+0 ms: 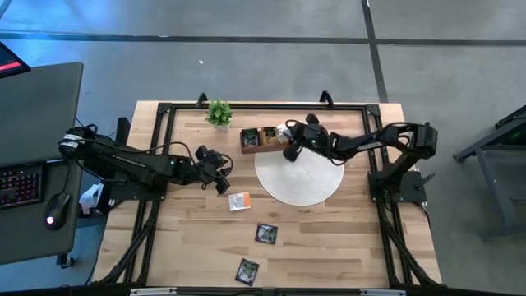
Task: Pick & Place Tea
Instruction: Put the white tea bag into the right section of the wooden organizer
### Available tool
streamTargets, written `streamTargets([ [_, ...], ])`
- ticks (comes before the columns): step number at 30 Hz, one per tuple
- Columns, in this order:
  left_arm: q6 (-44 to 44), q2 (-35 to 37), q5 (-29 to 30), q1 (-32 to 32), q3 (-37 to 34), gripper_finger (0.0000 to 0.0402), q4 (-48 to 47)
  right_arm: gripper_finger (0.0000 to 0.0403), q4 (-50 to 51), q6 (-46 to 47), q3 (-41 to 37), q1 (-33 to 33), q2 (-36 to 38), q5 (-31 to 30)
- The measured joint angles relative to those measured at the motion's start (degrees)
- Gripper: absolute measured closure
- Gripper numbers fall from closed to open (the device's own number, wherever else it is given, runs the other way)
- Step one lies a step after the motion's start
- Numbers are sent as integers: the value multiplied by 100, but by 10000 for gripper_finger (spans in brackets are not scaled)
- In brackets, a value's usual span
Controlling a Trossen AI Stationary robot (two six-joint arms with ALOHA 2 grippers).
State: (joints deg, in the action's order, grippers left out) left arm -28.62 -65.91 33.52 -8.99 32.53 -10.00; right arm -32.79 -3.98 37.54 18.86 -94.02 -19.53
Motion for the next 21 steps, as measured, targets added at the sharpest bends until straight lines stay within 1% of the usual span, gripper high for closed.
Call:
streamTargets([
  [7,-4,0,2,0,-4,268,64,255,-454,-418,1,-519,324,-497],
  [11,-7,0,-17,0,-4,268,257,245,-538,-514,2,-804,590,-544],
  [13,-3,0,-47,0,-7,268,368,241,-544,-398,2,-933,651,-323],
  [17,20,0,-190,1,-7,268,419,239,-552,-341,147,-1201,647,609],
  [21,20,0,-516,2,-7,268,398,242,-578,-18,444,-1607,466,1014],
])
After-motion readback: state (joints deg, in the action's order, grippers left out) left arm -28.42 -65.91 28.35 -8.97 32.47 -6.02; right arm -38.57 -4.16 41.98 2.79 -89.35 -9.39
